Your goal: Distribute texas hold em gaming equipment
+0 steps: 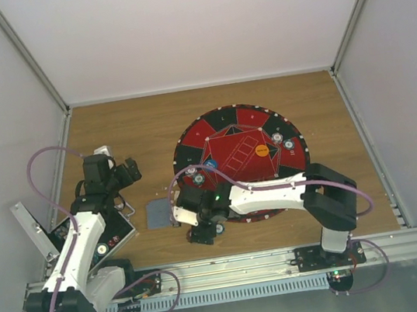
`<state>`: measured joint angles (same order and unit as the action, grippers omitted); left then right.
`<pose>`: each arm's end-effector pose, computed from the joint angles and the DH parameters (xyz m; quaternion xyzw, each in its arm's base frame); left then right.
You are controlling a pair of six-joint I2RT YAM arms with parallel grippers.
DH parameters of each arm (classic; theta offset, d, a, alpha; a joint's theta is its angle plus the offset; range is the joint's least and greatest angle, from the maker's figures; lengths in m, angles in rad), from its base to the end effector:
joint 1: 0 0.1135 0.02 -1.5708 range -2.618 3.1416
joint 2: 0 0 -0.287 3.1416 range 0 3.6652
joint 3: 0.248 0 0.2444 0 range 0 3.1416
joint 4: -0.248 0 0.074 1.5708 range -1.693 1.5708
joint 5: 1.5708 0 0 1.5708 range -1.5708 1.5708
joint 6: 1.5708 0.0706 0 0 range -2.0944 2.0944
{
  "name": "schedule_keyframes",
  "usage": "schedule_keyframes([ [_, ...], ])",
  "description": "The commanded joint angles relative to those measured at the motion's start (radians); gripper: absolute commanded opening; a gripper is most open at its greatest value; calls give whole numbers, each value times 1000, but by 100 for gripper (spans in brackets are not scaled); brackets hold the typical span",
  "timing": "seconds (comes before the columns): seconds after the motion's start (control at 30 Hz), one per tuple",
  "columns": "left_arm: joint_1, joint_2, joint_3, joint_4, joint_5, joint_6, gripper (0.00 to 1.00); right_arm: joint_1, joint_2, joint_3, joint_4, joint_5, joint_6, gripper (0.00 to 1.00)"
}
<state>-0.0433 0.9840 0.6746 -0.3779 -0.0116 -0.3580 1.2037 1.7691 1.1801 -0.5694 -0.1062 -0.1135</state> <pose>0.2166 -0.0086 0.2458 -0.1441 0.8924 -0.0801 0.4200 0.1239 0.3431 0.1810 -0.6068 0.7664 0.1504 0.1479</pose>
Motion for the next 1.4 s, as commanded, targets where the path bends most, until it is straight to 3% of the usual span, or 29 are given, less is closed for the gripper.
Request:
schedule_keyframes([
  [0.0,-1,-27,-13,51,10,14,99,13,28,34,-3,-10,-28,88],
  [0.77,-1,-50,-32,47,10,2,99,20,98,65,-3,-8,-44,80],
  [1.07,-1,-51,-33,48,10,0,99,20,100,70,-11,-10,-46,55],
  [1.37,-1,-53,-30,45,10,-2,99,20,68,84,-25,-9,-23,44],
])
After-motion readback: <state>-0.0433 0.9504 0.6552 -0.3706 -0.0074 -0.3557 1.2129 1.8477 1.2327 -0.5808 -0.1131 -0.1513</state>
